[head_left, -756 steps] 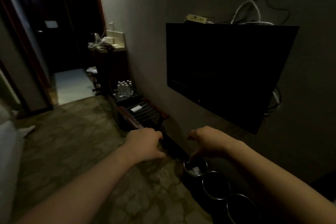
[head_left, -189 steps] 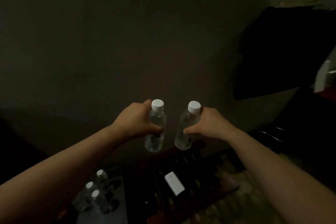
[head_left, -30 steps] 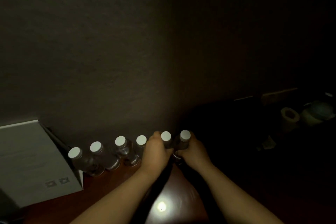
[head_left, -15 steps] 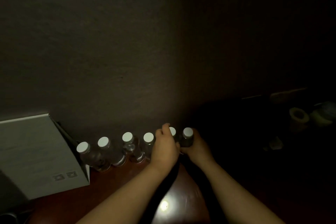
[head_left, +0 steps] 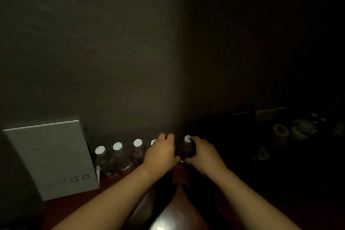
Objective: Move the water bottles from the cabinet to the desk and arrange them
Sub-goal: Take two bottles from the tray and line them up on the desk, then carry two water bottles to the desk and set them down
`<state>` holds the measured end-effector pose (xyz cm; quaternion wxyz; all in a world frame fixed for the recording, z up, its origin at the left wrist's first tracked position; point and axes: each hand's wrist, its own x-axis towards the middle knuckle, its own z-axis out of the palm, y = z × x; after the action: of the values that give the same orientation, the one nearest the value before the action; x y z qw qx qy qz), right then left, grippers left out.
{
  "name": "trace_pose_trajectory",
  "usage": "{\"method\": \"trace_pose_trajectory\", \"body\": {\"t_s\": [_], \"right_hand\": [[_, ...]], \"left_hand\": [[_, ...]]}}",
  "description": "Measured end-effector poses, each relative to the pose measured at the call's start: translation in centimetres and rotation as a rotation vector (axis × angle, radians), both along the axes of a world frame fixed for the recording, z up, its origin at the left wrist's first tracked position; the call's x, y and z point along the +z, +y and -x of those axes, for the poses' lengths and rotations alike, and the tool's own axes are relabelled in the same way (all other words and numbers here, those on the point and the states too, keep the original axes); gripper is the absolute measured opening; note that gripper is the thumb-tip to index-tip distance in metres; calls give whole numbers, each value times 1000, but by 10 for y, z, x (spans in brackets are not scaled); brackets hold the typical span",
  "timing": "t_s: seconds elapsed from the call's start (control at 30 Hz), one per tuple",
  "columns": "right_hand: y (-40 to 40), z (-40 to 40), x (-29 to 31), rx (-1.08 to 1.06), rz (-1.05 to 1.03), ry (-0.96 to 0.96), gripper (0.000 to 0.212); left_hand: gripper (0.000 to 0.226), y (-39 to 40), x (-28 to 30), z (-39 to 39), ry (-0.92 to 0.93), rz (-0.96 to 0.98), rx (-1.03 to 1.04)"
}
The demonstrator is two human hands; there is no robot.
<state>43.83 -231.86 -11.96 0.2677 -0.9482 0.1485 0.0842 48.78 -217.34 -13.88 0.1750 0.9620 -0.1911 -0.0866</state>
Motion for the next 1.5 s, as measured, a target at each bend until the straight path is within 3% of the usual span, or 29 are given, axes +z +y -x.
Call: {"method": "trace_pose_trajectory", "body": {"t_s": [0.27, 0.6, 0.9, 1.17, 1.5], "right_hand": [[72, 56, 90, 394, 298, -7, 69], [260, 142, 157, 859, 497, -155, 75], [472, 239, 178, 1177, 449, -190, 77], [637, 314, 176, 1360, 398, -231, 109], [815, 342, 161, 1587, 424, -246, 123]], "left_hand": [[63, 103, 76, 63, -153, -153, -166], [75, 301, 153, 188, -219, -400, -95], [87, 522, 181, 353, -126, -456, 194], [102, 690, 180, 493, -92, -495, 506], [112, 841, 158, 564, 29, -473, 824]]}}
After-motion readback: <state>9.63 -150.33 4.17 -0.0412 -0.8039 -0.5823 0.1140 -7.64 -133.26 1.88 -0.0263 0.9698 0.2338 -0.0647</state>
